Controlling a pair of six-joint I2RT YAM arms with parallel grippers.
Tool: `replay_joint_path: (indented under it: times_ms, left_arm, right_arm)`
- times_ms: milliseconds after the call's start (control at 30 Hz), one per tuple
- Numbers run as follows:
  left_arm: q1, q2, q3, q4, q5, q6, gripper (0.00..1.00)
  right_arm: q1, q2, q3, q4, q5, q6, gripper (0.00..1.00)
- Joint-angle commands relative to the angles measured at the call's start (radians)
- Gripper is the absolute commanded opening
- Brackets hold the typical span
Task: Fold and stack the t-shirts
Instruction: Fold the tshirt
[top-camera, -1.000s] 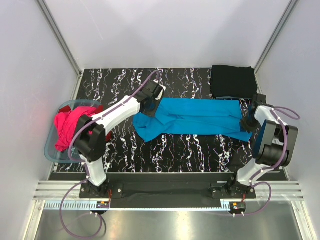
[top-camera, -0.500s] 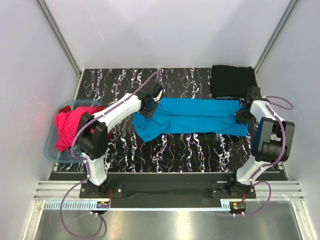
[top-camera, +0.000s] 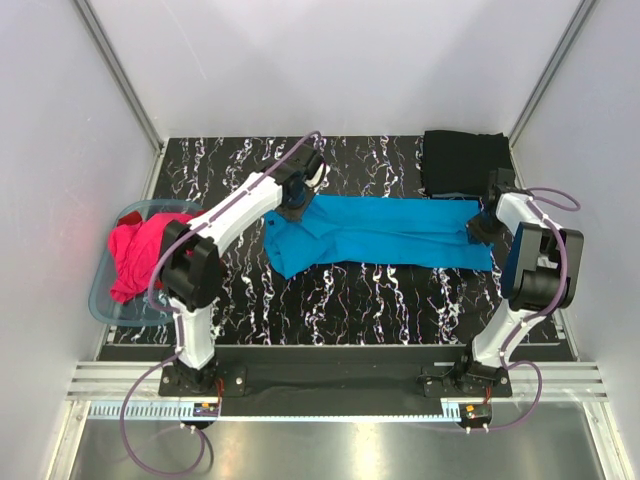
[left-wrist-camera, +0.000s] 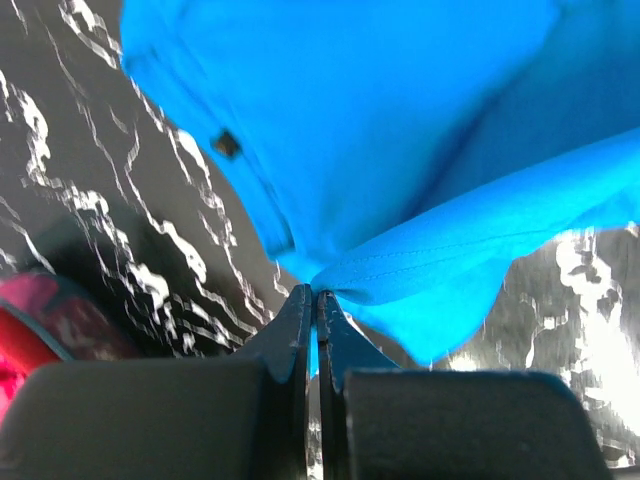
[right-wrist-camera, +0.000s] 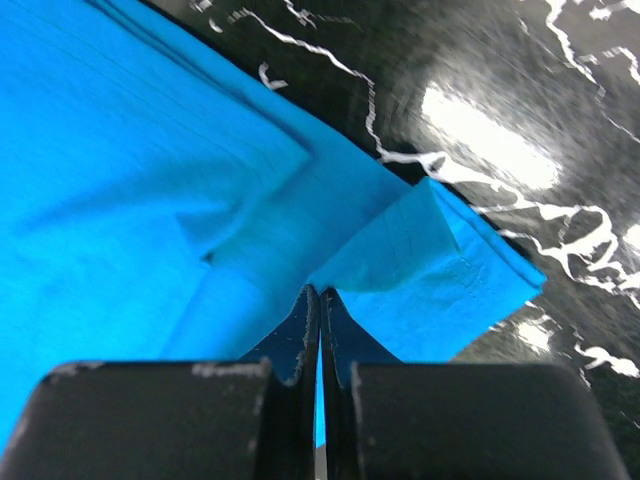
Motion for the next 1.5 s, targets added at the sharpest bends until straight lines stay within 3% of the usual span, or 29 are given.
replay_joint_path:
  times_ms: [0, 467, 933, 1133, 1467]
  left_arm:
    - [0.011, 0.066, 0.080, -0.011, 0.010, 0.037, 0.00]
    - [0.011, 0.200, 0.155, -0.031, -0.061, 0.060, 0.00]
    - [0.012, 0.240, 0.221, -0.036, -0.044, 0.075, 0.00]
    - [0.014, 0.260, 0.254, -0.048, -0.035, 0.072, 0.00]
    - [0.023, 0.278, 0.286, -0.054, -0.041, 0.069, 0.00]
  right_arm:
    - [0.009, 0.014, 0.053, 0.003, 0.026, -0.007, 0.00]
    - [0.020, 0.054, 0.106, 0.003, 0.054, -0.004, 0.00]
    - [0.020, 0.008, 0.102, -0.045, 0.124, 0.039, 0.17]
    - [0.020, -0.025, 0.129, -0.121, 0.232, 0.076, 0.23]
    - [0.020, -0.095, 0.106, -0.118, 0.183, 0.068, 0.22]
